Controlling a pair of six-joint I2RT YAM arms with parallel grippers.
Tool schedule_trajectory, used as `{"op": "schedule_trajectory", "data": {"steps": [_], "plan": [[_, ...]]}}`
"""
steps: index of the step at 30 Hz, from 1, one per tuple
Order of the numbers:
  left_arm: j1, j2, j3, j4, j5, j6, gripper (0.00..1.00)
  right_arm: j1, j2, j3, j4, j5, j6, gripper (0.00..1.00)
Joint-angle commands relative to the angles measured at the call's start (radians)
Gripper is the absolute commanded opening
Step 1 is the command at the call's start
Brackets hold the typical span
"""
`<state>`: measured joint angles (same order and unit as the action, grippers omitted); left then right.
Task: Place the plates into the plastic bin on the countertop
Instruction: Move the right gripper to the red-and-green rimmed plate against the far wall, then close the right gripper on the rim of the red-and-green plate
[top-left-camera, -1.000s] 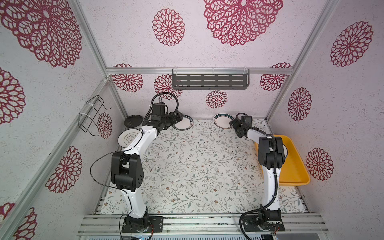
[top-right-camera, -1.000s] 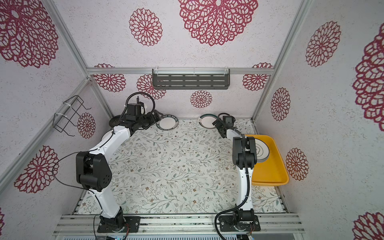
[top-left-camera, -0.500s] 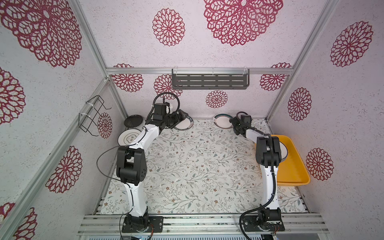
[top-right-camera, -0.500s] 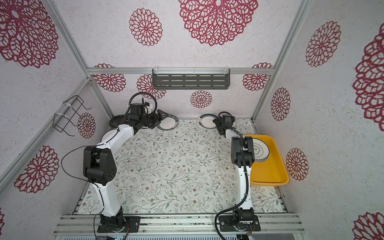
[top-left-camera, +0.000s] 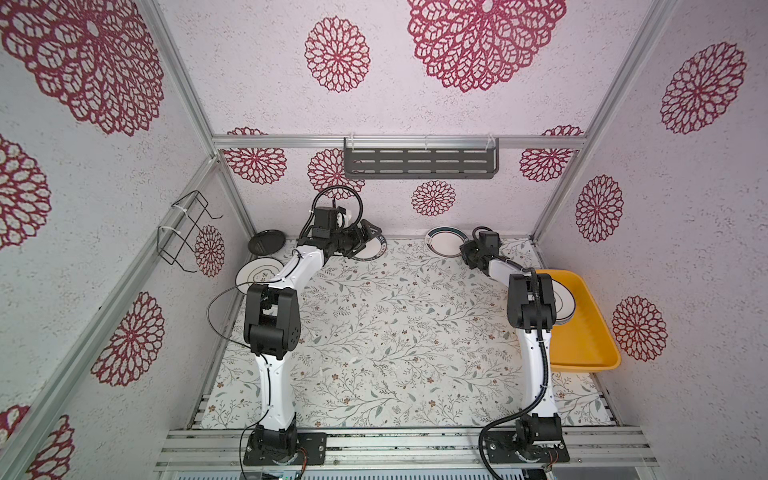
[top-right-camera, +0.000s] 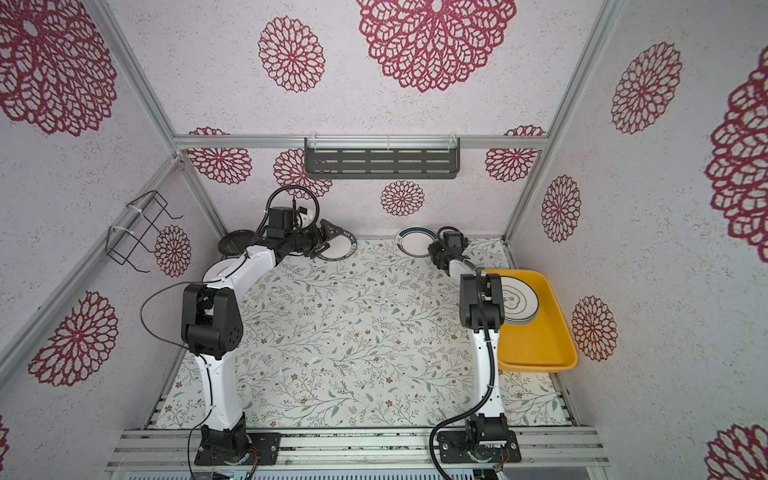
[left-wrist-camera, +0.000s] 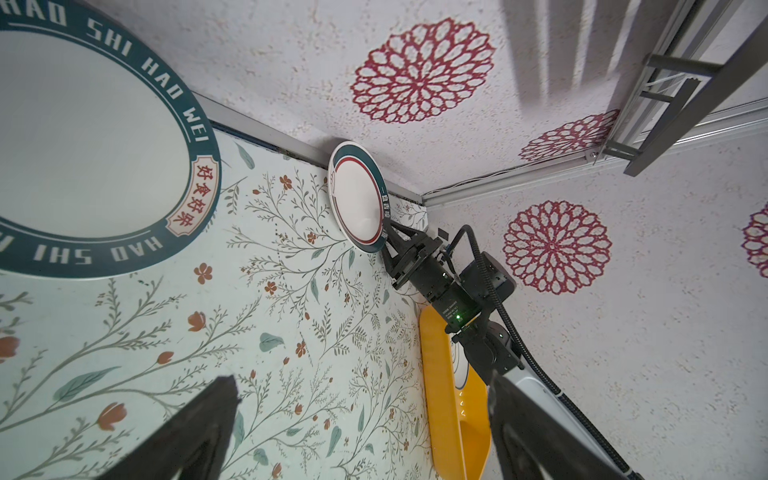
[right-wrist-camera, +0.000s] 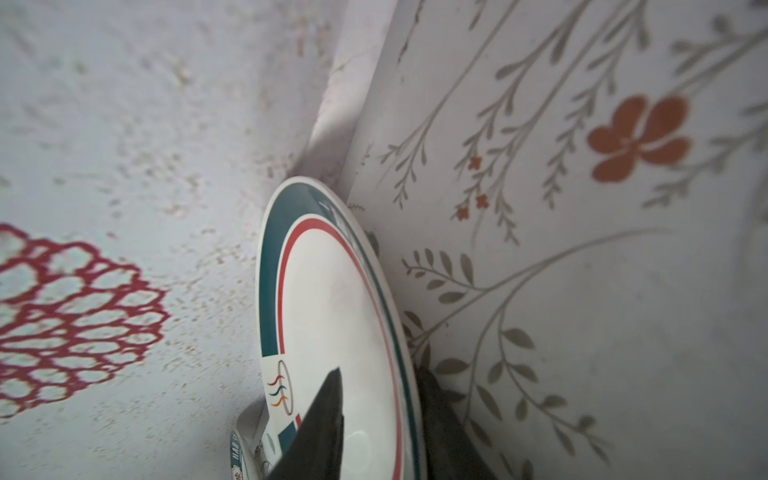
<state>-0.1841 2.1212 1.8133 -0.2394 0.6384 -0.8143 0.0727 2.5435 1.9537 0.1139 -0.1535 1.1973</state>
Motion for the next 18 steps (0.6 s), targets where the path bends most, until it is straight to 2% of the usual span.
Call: {"op": "schedule_trajectory", "data": {"steps": [1,6,11,18], "plan": [[0.006,0.007,0.027,-0.018,-0.006,0.026,0.97,0.013,0.037,-0.015,-0.132,-0.017,-0.003,0.18],[0.006,0.003,0.038,-0.041,-0.017,0.043,0.97,0.013,0.018,-0.031,-0.121,-0.020,-0.012,0.02],[0.004,-0.037,0.013,-0.052,-0.035,0.060,0.97,0.018,-0.024,-0.074,-0.111,-0.015,-0.018,0.00],[-0.010,-0.147,-0.133,0.014,-0.060,0.061,0.97,0.021,-0.147,-0.201,-0.053,-0.004,-0.052,0.00]]}}
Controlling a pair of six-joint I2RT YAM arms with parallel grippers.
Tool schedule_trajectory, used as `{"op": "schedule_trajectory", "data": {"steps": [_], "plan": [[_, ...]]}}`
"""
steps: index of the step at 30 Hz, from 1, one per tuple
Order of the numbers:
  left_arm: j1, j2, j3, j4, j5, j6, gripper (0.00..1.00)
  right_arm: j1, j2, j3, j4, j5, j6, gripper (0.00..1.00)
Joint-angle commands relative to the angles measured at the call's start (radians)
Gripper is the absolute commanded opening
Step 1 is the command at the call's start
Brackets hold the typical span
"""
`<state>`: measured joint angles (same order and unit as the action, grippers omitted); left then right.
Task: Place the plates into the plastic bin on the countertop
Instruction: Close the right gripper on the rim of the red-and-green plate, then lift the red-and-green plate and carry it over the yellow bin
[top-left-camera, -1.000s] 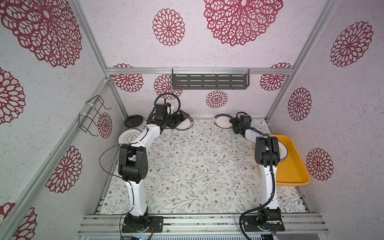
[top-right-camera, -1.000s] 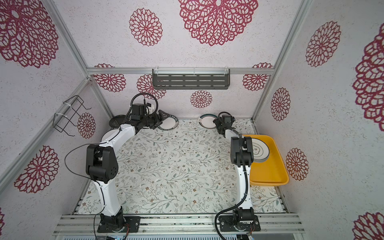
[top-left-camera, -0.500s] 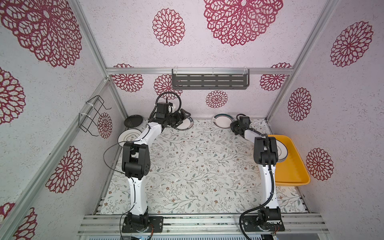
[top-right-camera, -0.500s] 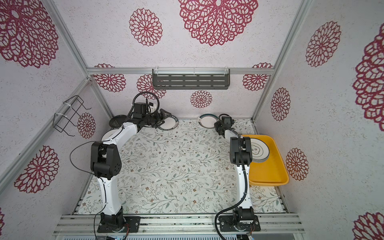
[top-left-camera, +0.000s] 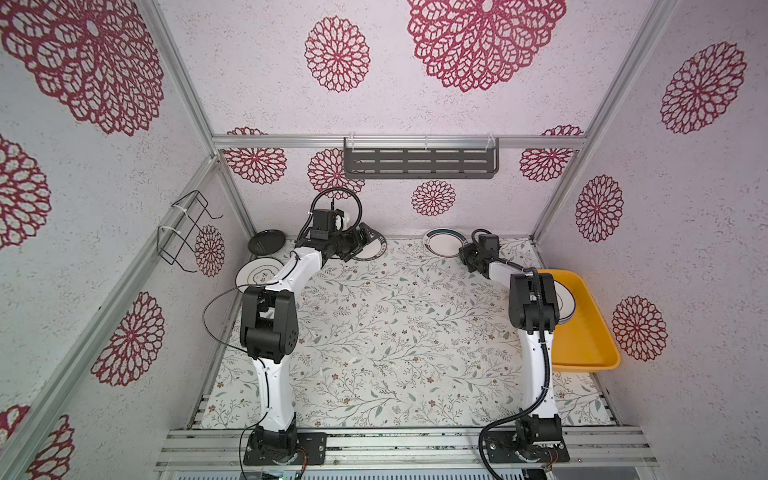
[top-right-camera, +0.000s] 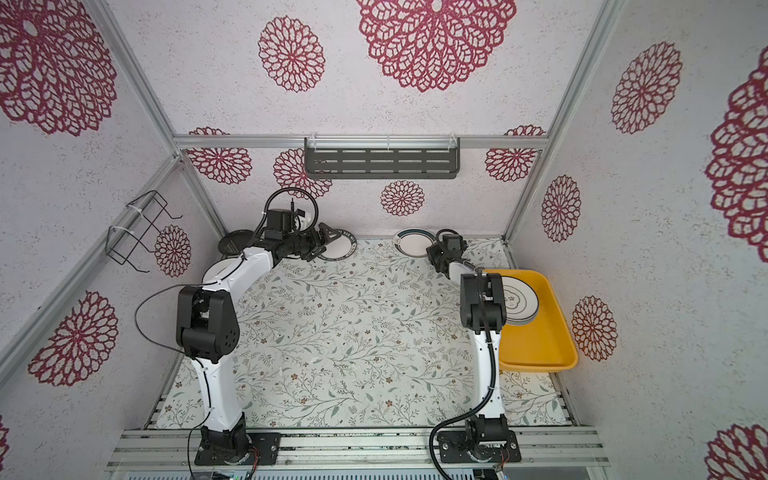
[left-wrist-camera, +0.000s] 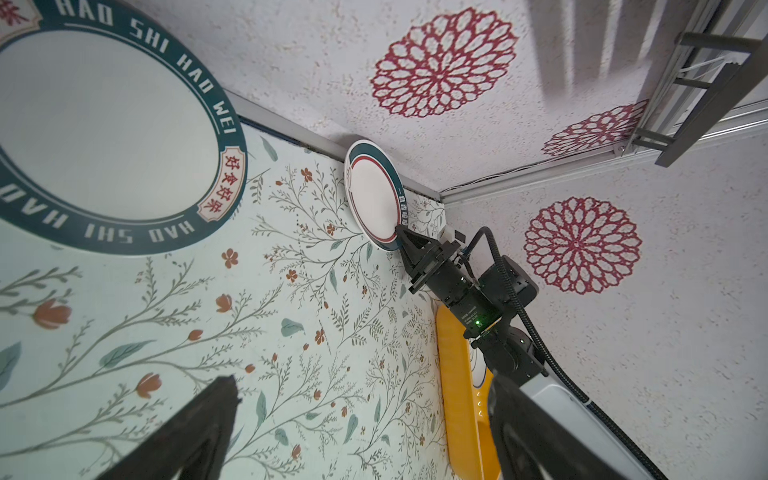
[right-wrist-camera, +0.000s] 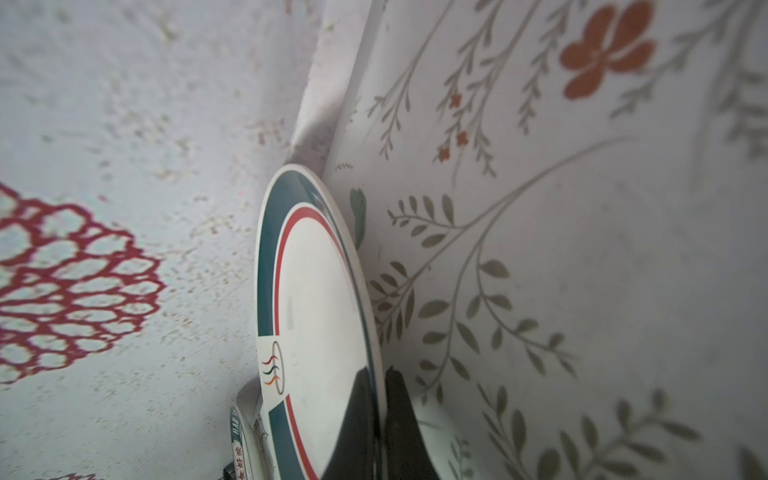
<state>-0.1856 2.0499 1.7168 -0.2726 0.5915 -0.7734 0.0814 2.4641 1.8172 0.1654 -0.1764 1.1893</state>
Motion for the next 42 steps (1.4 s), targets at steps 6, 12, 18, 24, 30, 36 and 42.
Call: {"op": "schedule_trajectory", "data": {"steps": [6,12,18,24,30,36,42], "plan": [[-0.041,-0.191,-0.129,0.059,-0.021,0.033,0.97,0.017,-0.213,-0.222,-0.056,0.039,-0.073,0.00],[-0.096,-0.284,-0.222,0.055,-0.054,0.066,0.97,0.018,-0.380,-0.421,-0.011,0.047,-0.089,0.00],[-0.176,-0.371,-0.317,0.057,-0.097,0.077,0.97,0.020,-0.566,-0.563,-0.051,0.038,-0.148,0.00],[-0.281,-0.439,-0.379,0.042,-0.161,0.098,0.97,0.020,-0.774,-0.674,-0.126,0.034,-0.196,0.00],[-0.396,-0.492,-0.438,0.029,-0.225,0.098,0.97,0.017,-0.965,-0.754,-0.201,-0.028,-0.256,0.00],[-0.505,-0.554,-0.495,0.022,-0.297,0.101,0.97,0.009,-1.177,-0.831,-0.325,-0.009,-0.294,0.00],[-0.592,-0.590,-0.523,0.004,-0.353,0.115,0.97,-0.008,-1.378,-0.887,-0.424,-0.008,-0.303,0.00]]}}
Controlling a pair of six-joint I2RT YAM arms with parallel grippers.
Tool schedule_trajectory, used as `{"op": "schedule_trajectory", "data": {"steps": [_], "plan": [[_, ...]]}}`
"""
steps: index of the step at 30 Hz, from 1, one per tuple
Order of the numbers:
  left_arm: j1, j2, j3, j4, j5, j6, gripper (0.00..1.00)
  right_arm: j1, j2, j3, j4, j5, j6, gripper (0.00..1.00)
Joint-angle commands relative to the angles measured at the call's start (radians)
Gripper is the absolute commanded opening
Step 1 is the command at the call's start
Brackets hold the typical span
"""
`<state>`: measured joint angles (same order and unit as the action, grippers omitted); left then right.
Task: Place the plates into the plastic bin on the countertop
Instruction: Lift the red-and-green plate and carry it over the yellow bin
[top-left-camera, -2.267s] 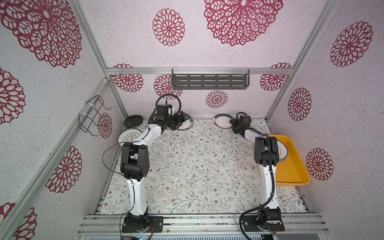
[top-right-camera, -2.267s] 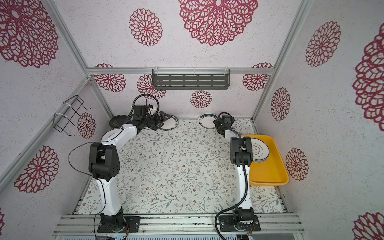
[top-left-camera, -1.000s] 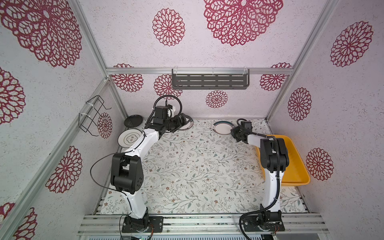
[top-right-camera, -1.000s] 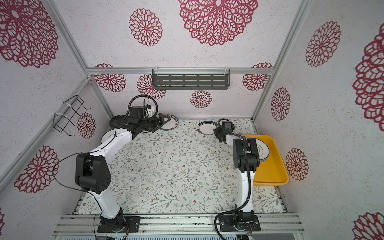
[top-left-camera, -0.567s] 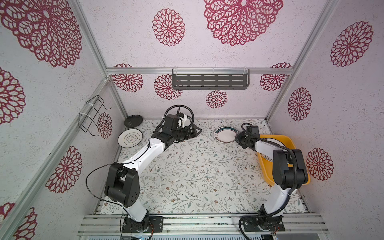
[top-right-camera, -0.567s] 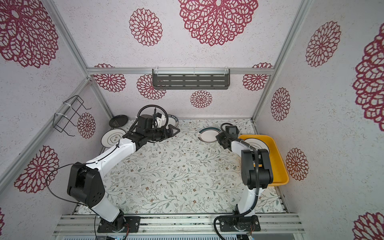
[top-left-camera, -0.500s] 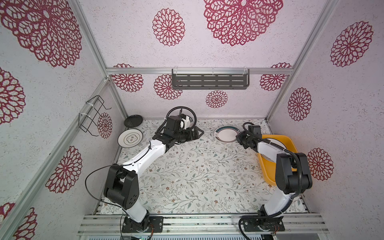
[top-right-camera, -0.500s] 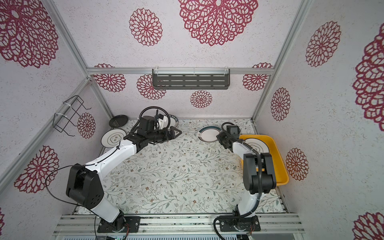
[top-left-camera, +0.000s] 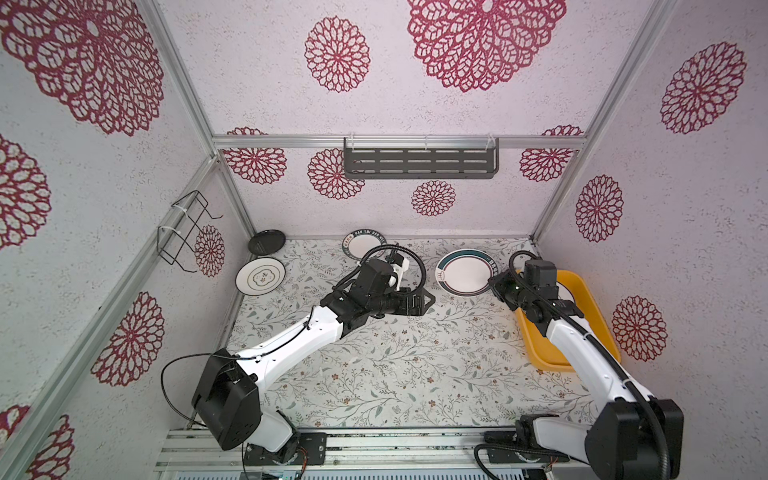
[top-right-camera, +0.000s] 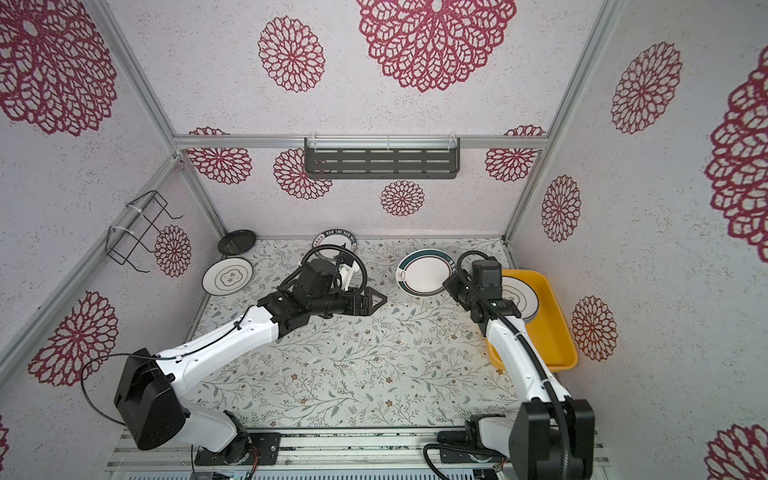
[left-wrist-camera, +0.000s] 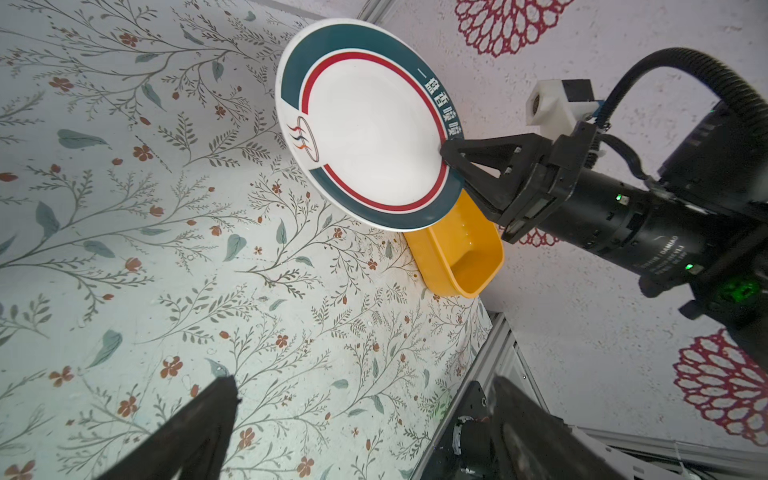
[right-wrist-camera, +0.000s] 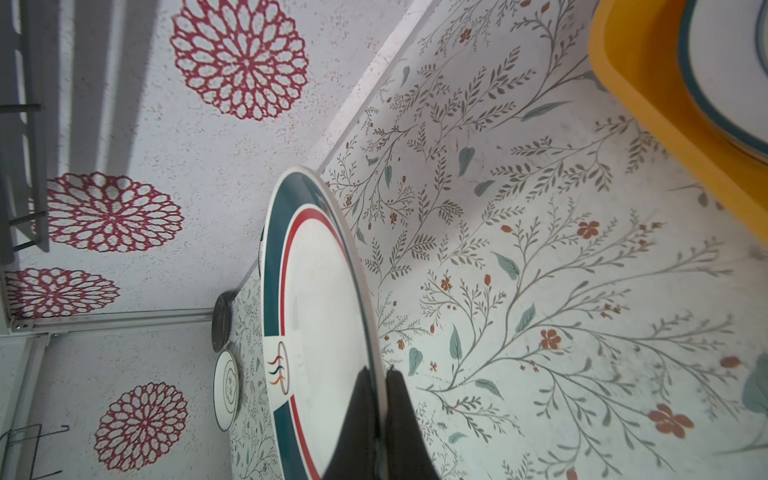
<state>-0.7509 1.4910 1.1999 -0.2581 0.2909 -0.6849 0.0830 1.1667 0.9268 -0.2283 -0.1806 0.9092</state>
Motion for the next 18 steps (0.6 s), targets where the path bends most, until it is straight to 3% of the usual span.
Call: {"op": "schedule_trajectory", "data": {"steps": [1,8,12,18], "plan": [[-0.042,-0.037,-0.008,-0.018,-0.071,0.029,0.97,-0.012,-0.105,-0.004,-0.050,0.007,-0.021,0.00],[-0.092,-0.068,-0.028,-0.034,-0.102,0.025,0.97,-0.086,-0.185,-0.031,-0.115,0.034,-0.017,0.00],[-0.096,-0.052,-0.033,-0.018,-0.160,0.036,0.97,-0.183,-0.187,-0.073,-0.081,-0.038,0.004,0.00],[-0.096,0.042,0.071,-0.017,-0.133,0.077,0.97,-0.312,-0.180,-0.116,-0.051,-0.098,0.001,0.00]]}}
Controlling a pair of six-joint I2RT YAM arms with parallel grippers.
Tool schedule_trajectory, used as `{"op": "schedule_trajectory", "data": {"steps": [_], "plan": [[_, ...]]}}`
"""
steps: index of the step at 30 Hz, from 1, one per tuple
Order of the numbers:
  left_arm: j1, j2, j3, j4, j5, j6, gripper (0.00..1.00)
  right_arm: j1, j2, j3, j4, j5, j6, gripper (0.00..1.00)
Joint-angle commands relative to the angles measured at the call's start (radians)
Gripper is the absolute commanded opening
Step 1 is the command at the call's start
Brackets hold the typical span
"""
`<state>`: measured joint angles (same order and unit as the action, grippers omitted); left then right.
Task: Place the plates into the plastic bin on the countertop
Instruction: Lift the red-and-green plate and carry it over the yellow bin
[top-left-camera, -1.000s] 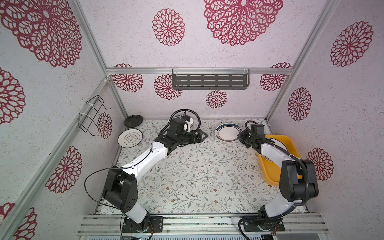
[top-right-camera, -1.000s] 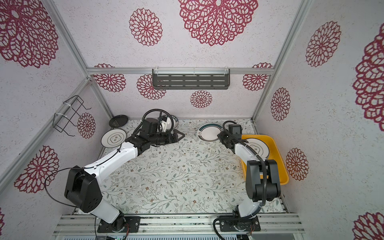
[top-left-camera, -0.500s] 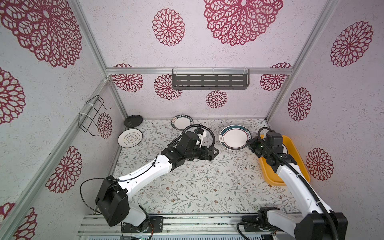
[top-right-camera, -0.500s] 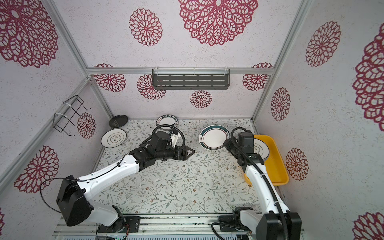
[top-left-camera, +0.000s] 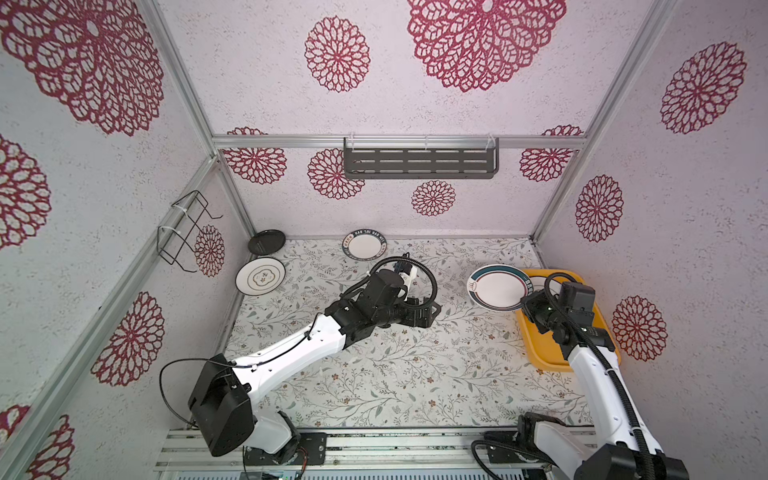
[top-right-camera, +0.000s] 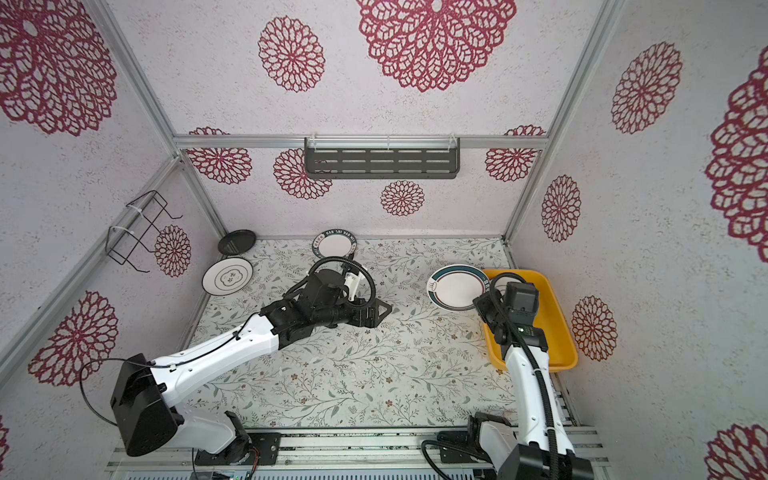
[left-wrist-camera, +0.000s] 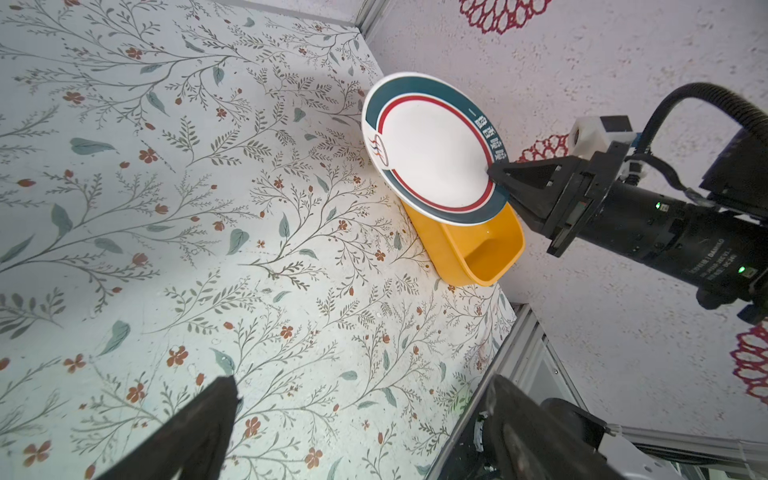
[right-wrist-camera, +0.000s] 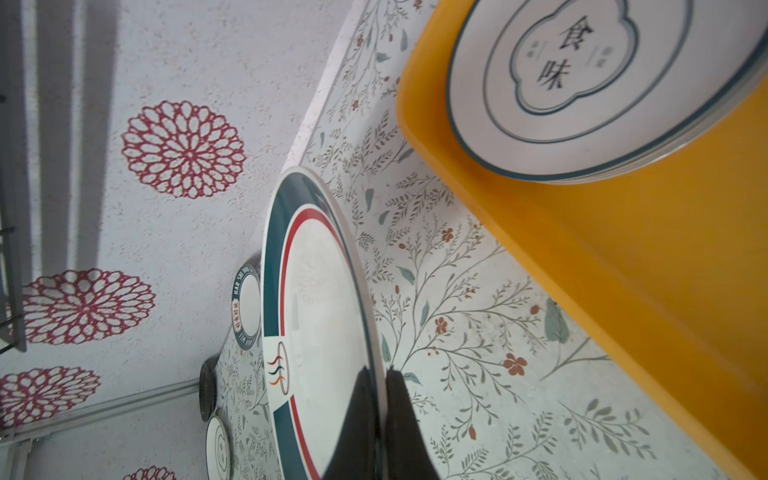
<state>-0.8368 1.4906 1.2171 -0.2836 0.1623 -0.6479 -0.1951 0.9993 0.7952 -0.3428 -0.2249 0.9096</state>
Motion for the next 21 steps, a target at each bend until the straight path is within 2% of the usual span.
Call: {"op": "schedule_trajectory", "data": {"steps": [1,8,12,16,21], "plan": [[-0.010,0.065,0.079,0.004,0.009,0.048,0.97,-0.052,-0.003,0.009,0.069,-0.056,0.001,0.00],[-0.010,0.242,0.285,-0.066,0.080,0.148,0.97,-0.145,0.088,-0.022,0.196,-0.100,0.051,0.00],[-0.006,0.359,0.430,-0.160,0.055,0.185,0.97,-0.208,0.105,-0.022,0.201,-0.099,0.039,0.00],[-0.003,0.463,0.578,-0.233,0.087,0.232,0.97,-0.293,0.110,-0.045,0.203,-0.113,0.029,0.00],[0.006,0.568,0.681,-0.249,0.117,0.266,0.97,-0.375,0.129,-0.060,0.212,-0.132,0.007,0.00]]}}
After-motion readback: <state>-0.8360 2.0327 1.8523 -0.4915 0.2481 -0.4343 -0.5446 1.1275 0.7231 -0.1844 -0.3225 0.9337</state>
